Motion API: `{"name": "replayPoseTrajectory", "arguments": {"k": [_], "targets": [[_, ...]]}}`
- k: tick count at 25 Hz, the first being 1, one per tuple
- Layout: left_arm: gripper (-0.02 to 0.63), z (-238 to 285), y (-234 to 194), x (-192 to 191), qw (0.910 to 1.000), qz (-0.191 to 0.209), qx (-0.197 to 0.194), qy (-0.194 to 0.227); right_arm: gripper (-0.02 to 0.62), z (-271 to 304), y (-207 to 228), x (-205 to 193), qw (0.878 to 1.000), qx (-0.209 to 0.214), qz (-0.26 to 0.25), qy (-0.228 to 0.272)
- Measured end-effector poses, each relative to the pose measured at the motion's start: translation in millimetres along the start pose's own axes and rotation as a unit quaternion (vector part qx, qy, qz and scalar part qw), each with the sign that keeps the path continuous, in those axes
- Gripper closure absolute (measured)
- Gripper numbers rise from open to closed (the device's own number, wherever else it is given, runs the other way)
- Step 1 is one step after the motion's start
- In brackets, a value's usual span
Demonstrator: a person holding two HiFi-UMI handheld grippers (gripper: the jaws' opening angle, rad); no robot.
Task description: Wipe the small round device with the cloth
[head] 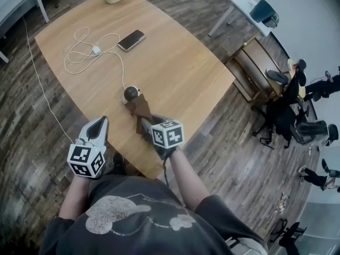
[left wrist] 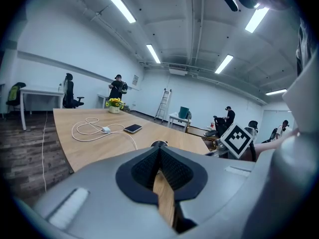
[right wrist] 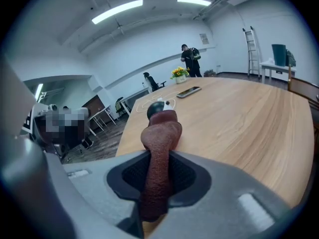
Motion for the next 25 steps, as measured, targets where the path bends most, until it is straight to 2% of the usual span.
{"name": "replayPoseTrajectory", "arguments": {"k": [5, 12, 20, 25], "targets": [[0.588, -2.1, -3.4, -3.8, 1.0, -0.003, 0.002, -0.004, 0.522, 8.9, 8.1, -32.8, 0.999, -0.011, 0.025, -0.037], [0.586, 2.4, -1.3, -7.7, 0.9999, -0.006, -0.005, -0.011, 0.522, -7.1, 9.9, -39.0, 0.999, -0.016, 0.04, -0.023], [0.586, 14.0, -4.9, 5.5, 0.9999, 0.003, -0.014, -0.003, 0.522, -44.5, 10.6, 7.3, 0.998, -0.03, 0.009, 0.053], [0.588, 26.0, -5.7, 18.2, 0.9996, 0.009, -0.026, 0.007, 0.522, -51.5, 14.3, 50.3, 0.995, -0.026, -0.046, 0.087]]}}
Point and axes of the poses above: the fingertips, and each gripper's own axes: z forward along the fingers, y to its right, x out of its top, the point moved 7 cm from there along -z, backward along the fingers, and after that the axes turned 6 degrees about x, right-handed, at the moved point
